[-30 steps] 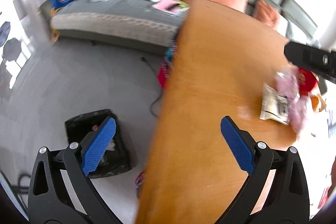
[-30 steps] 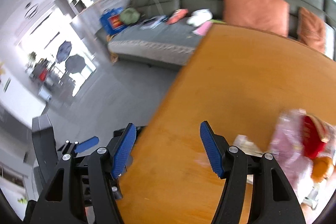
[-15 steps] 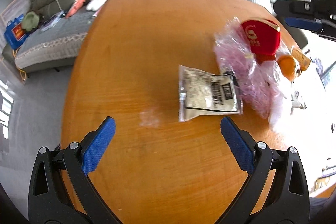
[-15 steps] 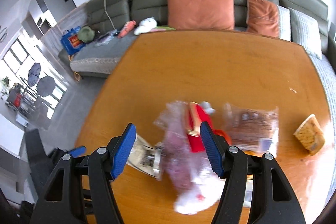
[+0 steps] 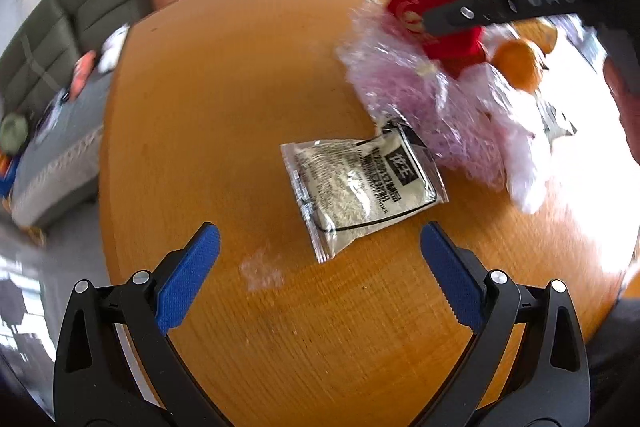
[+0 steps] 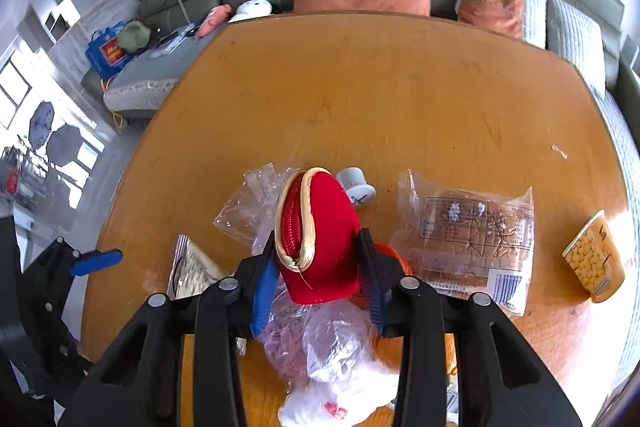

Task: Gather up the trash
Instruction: 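Grasp the red pouch with the right tool while the left tool grasps the soy milk packet, then carry pouch and soy milk packet to the black bin and release both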

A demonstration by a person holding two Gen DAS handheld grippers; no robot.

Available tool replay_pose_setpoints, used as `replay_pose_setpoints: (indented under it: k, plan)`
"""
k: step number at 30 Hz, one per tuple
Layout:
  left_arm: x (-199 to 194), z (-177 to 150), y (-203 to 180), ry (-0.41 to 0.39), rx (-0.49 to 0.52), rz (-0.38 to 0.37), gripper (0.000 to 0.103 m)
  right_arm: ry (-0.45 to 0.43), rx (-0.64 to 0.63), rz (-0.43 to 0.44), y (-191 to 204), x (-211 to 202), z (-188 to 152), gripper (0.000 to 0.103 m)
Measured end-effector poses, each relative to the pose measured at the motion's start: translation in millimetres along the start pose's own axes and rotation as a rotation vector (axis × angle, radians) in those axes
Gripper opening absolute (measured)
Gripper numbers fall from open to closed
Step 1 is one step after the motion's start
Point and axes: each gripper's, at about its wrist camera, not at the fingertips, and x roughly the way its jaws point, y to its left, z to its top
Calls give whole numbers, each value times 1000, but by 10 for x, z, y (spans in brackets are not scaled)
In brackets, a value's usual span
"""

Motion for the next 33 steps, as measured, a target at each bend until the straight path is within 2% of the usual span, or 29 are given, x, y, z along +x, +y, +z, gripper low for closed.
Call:
replay_pose_setpoints:
  k: [4, 8, 10, 14, 17, 18, 20, 22, 24, 29, 33]
  plan:
    - [112, 100, -17, 38, 118, -52, 97, -45, 94, 43, -114, -145, -3, 37]
    - [237, 202, -59, 57, 331, -87, 97, -70, 163, 72, -160, -285, -5, 37]
    - [319, 236, -98, 71, 448, -102, 97, -87, 191, 65, -159, -356, -37, 37]
    - [493, 285, -187, 102, 610, -140, 97, -113, 248, 41, -146, -481, -117, 37]
    - [547, 361, -215, 88, 663, -191, 97, -124, 281, 16, -134, -545, -186, 37]
    - [551, 393, -226, 83, 663, -205, 95, -125, 288, 10, -133, -555, -188, 37]
    - [552, 462, -236, 78, 634, -250, 85, -127, 299, -2, -129, -577, -210, 37]
    - [590, 474, -272, 86, 589, -282, 69, -131, 308, -9, -121, -597, -222, 37]
    - [581, 491, -256, 70, 534, -265, 60, -138, 311, -9, -101, -609, -208, 37]
    - [515, 435, -226, 67, 358, -229, 55, -148, 285, 9, 18, -630, -177, 37]
    - [414, 263, -144, 55, 214, -249, 54, -150, 240, 36, 190, -638, -161, 37]
